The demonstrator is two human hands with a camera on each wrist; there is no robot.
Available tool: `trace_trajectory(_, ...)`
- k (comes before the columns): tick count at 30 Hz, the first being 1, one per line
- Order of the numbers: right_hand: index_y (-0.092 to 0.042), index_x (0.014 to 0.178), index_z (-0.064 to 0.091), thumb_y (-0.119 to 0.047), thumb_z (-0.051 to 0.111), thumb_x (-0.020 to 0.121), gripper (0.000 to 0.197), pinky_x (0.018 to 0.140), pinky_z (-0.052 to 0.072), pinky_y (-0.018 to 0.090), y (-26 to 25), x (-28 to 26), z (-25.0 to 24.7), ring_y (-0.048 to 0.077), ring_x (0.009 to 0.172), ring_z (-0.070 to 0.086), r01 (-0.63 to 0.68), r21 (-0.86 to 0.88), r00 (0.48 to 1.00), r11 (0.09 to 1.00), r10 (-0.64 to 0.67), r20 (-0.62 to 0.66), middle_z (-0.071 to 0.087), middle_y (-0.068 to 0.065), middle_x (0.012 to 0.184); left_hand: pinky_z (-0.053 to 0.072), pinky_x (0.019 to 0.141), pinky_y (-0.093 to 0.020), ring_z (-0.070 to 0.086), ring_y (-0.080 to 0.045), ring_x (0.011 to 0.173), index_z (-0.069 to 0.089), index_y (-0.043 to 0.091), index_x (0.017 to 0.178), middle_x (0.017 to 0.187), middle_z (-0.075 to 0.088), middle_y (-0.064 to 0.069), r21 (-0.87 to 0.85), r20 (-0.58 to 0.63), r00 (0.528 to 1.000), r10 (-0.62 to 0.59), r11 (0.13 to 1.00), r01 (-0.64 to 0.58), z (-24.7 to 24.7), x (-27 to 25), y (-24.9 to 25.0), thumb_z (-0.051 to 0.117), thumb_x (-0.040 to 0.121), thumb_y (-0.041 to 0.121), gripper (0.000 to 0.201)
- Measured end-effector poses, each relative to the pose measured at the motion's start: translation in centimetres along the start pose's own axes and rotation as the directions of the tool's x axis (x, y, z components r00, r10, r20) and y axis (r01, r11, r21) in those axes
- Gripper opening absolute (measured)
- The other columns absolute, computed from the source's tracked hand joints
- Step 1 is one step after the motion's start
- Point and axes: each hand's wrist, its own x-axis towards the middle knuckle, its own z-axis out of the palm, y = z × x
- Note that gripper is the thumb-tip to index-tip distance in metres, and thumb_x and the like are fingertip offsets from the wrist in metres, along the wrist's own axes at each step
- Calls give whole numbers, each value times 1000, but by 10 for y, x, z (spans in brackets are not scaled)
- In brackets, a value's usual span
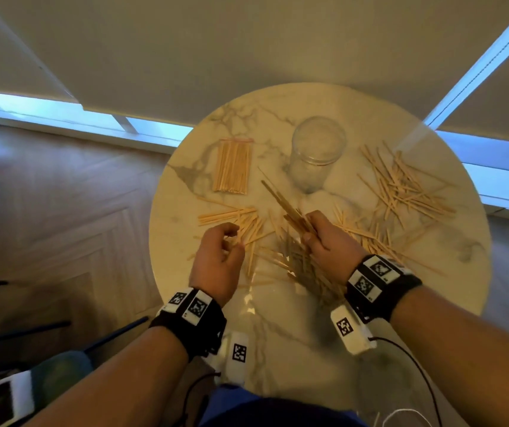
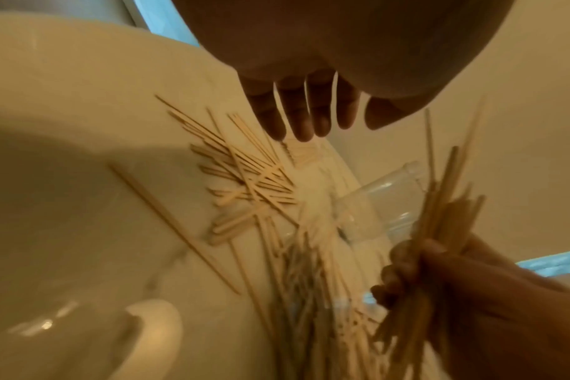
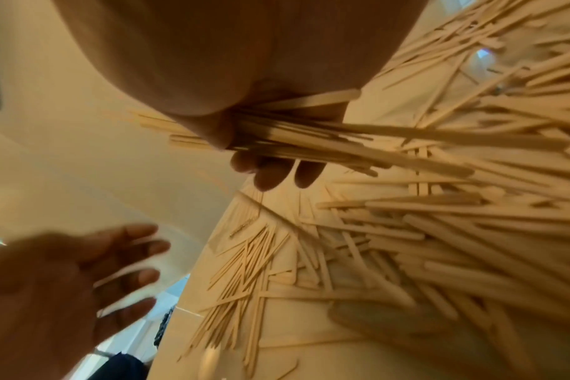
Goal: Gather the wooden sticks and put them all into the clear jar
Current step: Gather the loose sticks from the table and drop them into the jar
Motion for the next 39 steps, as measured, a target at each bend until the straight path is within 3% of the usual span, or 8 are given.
trace_trajectory(4, -28, 116, 40, -29, 44, 106, 10, 65, 35, 32, 6, 2, -4, 17, 71, 54, 62, -55, 997, 997, -60, 38, 58, 2, 82, 56, 91, -33, 66, -10, 109, 46, 29, 143, 129, 63, 4, -322, 86, 996, -40, 944, 66, 20, 6, 38, 71, 81, 50, 70)
trace_trajectory(9, -27, 121, 45, -27, 46, 105, 16, 71, 39, 33, 1, -2, -7, 24, 82, 57, 95, -72, 994, 993, -90, 69, 63, 4, 93, 59, 94, -39, 73, -11, 107, 20, 26, 160, 133, 63, 24, -538, -17, 998, -64, 842, 44, 36, 16, 80, 45, 108, 25, 57)
trace_trajectory(14, -31, 117, 50, -24, 48, 101, 18, 75, 47, 37, -1, -9, -15, 21, 83, 61, 133, -15, 987, 991, -131, 88, 66, 1, 91, 59, 76, -40, 76, -30, 90, 49, 18, 139, 113, 72, -17, -607, -32, 999, -38, 795, 11, 36, 17, 95, 36, 110, 11, 34)
trace_trajectory(21, -33, 96, 58, -53, 58, 98, 20, 66, 45, 29, -12, -15, -30, 7, 74, 61, 150, 61, 988, 987, -152, 18, 66, -6, 79, 59, 93, -43, 73, -32, 105, 67, 3, 107, 108, 74, -18, -573, 10, 999, -45, 819, 43, 41, 12, 119, 41, 105, 4, 26)
trace_trajectory(26, -30, 85, 58, -49, 53, 102, 26, 66, 46, 33, -16, -20, -48, 3, 61, 55, 177, 187, 984, 966, -177, -18, 62, -7, 70, 49, 108, -52, 66, -31, 122, 67, 17, 125, 129, 71, -6, -678, 149, 989, 10, 729, 95, 23, 8, 128, 30, 105, 55, 57)
trace_trajectory(32, -18, 74, 51, -56, 65, 89, 43, 46, 28, 29, -61, -30, -108, 17, 47, 33, 315, 780, 949, 540, -199, -246, 37, 5, 58, 37, 117, -53, 61, -41, 128, 58, 6, 138, 134, 67, -20, -752, 418, 898, -136, 503, 426, 29, -8, 131, 36, 99, 65, 74)
trace_trajectory(35, -20, 67, 47, -52, 57, 91, 40, 46, 24, 30, -93, -35, -130, 15, 44, 28, 433, 845, 895, 314, -261, -362, 32, 4, 57, 34, 118, -53, 55, -44, 133, 61, 2, 134, 135, 64, -24, -694, 555, 828, -83, 503, 516, 46, -23, 139, 45, 95, 63, 74)
trace_trajectory(39, -20, 73, 49, -53, 58, 94, 40, 46, 30, 26, -113, -34, -138, 14, 41, 29, 520, 835, 823, 178, -367, -434, 34, 0, 55, 43, 111, -50, 65, -38, 114, 73, 4, 115, 119, 69, -22, -757, 599, 799, -55, 285, 588, 59, -25, 152, 45, 98, 57, 63)
